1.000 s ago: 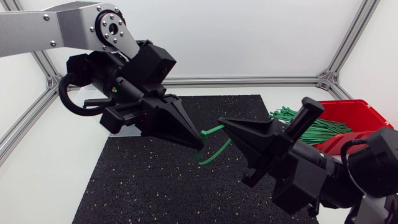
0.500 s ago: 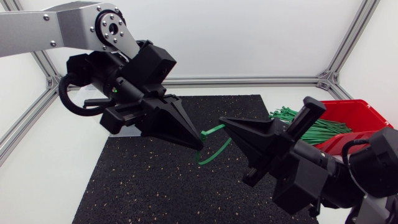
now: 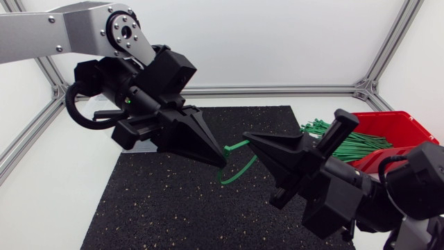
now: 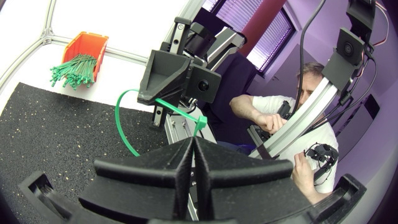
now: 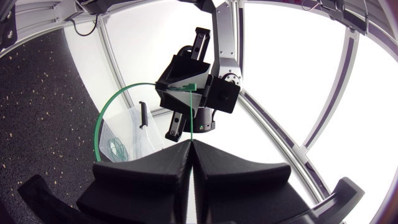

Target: Take a green cable tie from the red box, thread the tail through the head to close it, then place it in the transparent bin on the left.

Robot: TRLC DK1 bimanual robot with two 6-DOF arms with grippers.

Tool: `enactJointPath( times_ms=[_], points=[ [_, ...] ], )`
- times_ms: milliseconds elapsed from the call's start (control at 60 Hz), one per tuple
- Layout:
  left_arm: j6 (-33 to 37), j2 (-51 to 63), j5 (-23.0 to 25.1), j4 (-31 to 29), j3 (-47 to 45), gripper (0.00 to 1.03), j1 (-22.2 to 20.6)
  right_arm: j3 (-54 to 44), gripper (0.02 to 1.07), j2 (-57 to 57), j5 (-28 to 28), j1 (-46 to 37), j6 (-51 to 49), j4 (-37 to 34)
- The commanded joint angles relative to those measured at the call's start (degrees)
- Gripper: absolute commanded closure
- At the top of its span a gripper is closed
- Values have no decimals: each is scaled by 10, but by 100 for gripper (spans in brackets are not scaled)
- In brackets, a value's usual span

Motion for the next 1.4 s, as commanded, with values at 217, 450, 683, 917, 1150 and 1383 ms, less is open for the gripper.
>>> enactJointPath(
  times_ms=[217, 450, 683, 917, 1150, 1383],
  points=[
    [-4, -4, -7, -4, 12, 100, 4, 1, 101, 9, -3, -7, 2, 8],
    [-3, -4, -8, -4, 14, 100, 5, 2, 101, 9, -3, -8, 2, 8],
    [-1, -2, -10, -3, 15, 100, 12, -2, 101, 2, -3, -6, 1, 8],
    [-1, -2, -10, -3, 18, 100, 12, -2, 101, 2, -1, -4, 1, 8],
    [-2, -4, -11, -3, 19, 100, 11, 2, 101, 15, -1, -4, 0, 8],
    [-2, -4, -11, -3, 18, 100, 10, 10, 101, 25, 1, -3, 0, 8]
  ],
)
